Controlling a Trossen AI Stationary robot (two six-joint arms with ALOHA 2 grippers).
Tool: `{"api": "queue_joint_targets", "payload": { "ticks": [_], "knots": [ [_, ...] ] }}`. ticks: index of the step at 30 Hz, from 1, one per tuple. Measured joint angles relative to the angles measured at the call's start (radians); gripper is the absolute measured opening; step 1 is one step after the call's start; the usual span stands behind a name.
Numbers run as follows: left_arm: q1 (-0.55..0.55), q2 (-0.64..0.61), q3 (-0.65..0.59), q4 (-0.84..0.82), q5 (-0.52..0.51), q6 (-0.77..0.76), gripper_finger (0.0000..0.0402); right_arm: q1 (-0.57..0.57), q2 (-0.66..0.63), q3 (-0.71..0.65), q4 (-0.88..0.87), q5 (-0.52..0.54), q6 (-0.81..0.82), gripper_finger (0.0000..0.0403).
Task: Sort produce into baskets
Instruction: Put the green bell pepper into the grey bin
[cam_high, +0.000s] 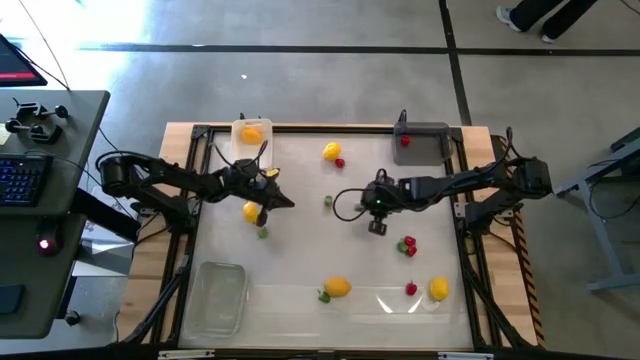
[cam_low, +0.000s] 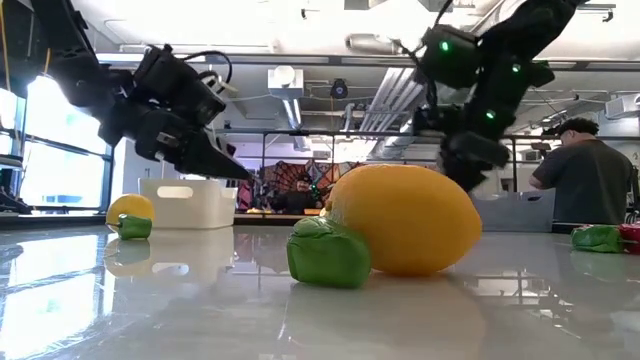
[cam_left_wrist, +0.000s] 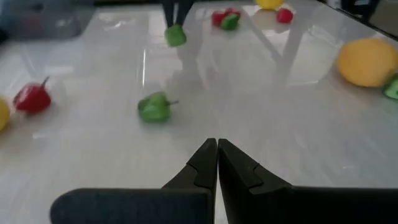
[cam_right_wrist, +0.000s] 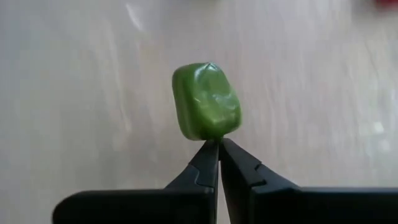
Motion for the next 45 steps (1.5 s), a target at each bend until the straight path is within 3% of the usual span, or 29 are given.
{"api": "queue_joint_targets", "payload": {
  "ticks": [3, 8, 11, 19, 28, 34, 45],
  "knots": [
    [-0.043, 0.0, 0.006, 0.025, -0.048, 0.021, 0.0001, -0.001, 0.0, 0.0, 0.113, -0.016, -0.025, 0.0001],
    [-0.11, 0.0, 0.062, 0.025, -0.234, 0.034, 0.0001, -0.009, 0.0, 0.0, 0.253, -0.021, -0.017, 0.0001],
    [-0.144, 0.0, 0.102, 0.017, -0.289, 0.078, 0.0003, -0.009, 0.0, 0.0, 0.319, -0.003, -0.033, 0.0],
    [-0.22, 0.0, 0.167, -0.008, -0.314, 0.222, 0.0073, 0.003, 0.0, 0.0, 0.423, 0.001, -0.042, 0.0],
    [-0.295, 0.0, 0.272, -0.073, -0.429, 0.281, 0.017, 0.028, 0.0, 0.0, 0.427, -0.031, -0.016, 0.0],
    [-0.315, 0.024, 0.346, -0.195, -0.466, 0.289, 0.0181, 0.027, 0.0, 0.0, 0.469, -0.059, -0.051, 0.0],
    [-0.329, 0.102, 0.409, -0.199, -0.548, 0.308, 0.0181, 0.026, 0.0, 0.0, 0.529, -0.11, -0.095, 0.0]
  ]
}}
